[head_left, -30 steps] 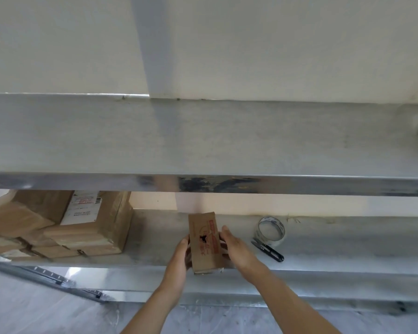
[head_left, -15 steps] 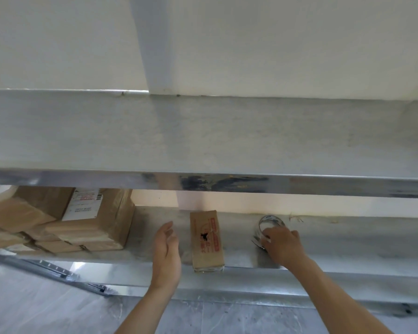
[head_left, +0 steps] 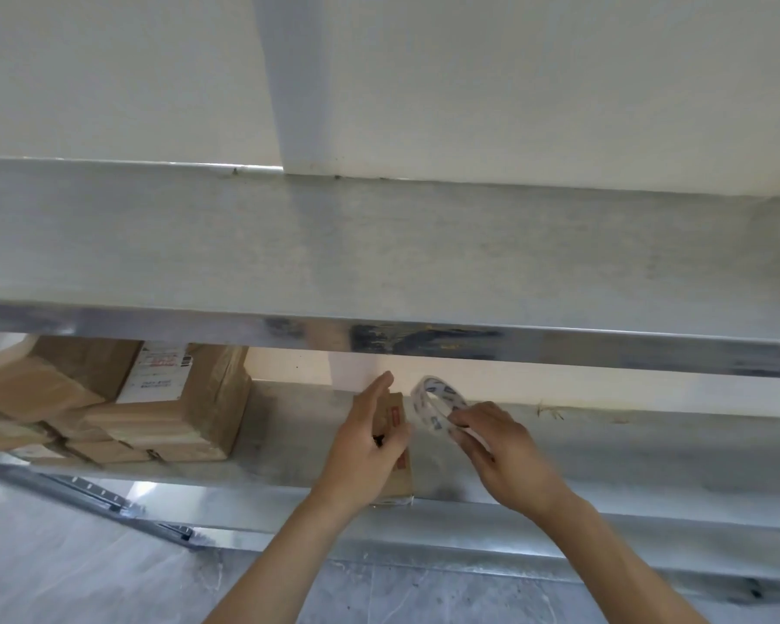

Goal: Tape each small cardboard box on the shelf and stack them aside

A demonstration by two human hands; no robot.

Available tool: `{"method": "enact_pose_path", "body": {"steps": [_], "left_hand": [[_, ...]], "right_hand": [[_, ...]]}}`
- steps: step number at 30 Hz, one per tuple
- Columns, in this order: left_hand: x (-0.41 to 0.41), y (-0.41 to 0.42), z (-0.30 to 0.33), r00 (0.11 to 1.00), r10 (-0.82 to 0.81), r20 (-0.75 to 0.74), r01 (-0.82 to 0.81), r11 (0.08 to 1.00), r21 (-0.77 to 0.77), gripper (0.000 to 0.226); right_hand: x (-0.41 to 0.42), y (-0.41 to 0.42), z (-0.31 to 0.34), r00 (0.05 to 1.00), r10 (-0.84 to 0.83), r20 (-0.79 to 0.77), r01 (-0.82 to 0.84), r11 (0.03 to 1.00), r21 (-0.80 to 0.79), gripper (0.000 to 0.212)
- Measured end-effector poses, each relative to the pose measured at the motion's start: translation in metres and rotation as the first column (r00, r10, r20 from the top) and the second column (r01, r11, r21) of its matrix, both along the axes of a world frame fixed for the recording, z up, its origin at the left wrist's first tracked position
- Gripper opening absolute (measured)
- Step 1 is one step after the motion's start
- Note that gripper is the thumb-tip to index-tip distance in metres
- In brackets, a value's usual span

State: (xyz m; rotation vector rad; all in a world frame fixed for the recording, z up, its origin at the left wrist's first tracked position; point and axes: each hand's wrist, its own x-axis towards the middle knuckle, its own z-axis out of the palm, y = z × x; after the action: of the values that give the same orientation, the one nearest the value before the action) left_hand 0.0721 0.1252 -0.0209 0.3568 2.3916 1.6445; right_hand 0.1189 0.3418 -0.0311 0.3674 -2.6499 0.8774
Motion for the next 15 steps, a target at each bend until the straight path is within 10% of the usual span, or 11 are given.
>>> {"method": "enact_pose_path", "body": {"steps": [8,15], "left_hand": [[-0.015,-0.007,0.011,0.992,0.114,-0.053,-0.111,0.993,0.046,0.01],[-0.016,-0.006,0.017,0.985,0.138,-0.107,-0.15,0.982,-0.112,0.015]], "right_hand": [[0.002,-0.012,0.019,0.987,0.077,0.143,-0.065,0.995,-0.082,0.02],[-0.011,-0.03,0.053,0.902,0.128,0.413,0.004,0.953,-0.304,0.017]]}}
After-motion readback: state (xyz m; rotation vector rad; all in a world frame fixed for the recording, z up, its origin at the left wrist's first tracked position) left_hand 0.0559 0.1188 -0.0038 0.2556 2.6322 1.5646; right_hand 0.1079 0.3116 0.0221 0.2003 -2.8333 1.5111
